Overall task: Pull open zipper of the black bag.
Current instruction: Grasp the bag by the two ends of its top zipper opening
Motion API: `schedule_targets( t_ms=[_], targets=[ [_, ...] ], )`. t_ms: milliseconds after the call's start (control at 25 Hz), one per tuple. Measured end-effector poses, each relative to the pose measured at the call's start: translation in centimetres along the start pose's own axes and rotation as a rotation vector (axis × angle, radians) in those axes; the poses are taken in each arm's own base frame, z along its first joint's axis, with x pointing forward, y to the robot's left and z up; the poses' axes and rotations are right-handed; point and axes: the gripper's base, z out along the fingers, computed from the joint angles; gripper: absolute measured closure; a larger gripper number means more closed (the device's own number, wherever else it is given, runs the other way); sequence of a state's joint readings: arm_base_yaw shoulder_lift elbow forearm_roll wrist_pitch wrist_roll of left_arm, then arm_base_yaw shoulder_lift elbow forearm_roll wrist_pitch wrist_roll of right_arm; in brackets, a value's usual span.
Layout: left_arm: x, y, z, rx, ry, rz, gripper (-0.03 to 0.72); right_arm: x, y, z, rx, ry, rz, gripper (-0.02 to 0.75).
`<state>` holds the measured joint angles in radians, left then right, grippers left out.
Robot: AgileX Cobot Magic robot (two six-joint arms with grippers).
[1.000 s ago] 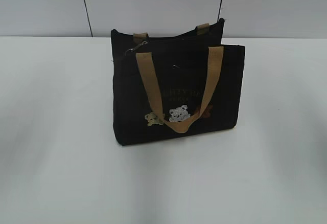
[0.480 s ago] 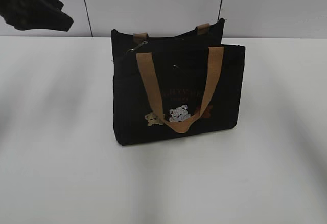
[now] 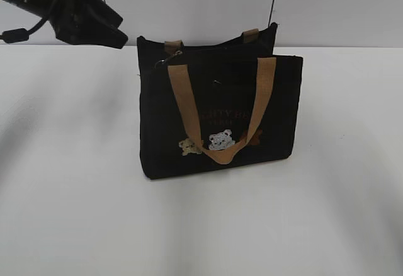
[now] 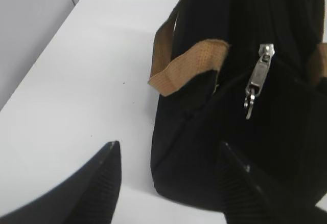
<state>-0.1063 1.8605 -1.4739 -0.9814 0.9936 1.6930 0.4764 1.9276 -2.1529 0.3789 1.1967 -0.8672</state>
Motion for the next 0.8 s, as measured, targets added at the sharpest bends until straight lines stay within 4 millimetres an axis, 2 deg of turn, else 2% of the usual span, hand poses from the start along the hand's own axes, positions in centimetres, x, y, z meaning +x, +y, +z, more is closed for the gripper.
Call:
schedule_targets(
  t_ms=[200,400,480,600,800],
  targets=[
    [-0.4,0.1,2.8,0.051,-0.015,0.041,0.244,-0.4,0.1,3.3,-0.091,-0.048,0.014,0.308],
    [0.7,0.3,4.9,0.080,-0.008,0.012,0.277,-0.1,0.2,5.1,-0.153,-0.078,-0.015,0.333],
    [0.9,0.3,5.0,0.084,-0.006,0.009,0.330,-0.1,0.2,5.7,-0.175,-0.094,-0.027,0.372],
    [0.9,0.3,5.1,0.084,-0.012,0.003,0.454,-0.1,0.3,6.3,-0.203,-0.118,-0.044,0.423],
    [0.9,0.3,5.1,0.088,-0.013,0.006,0.626,0.7,0.3,8.3,-0.237,-0.116,-0.081,0.460]
  ],
)
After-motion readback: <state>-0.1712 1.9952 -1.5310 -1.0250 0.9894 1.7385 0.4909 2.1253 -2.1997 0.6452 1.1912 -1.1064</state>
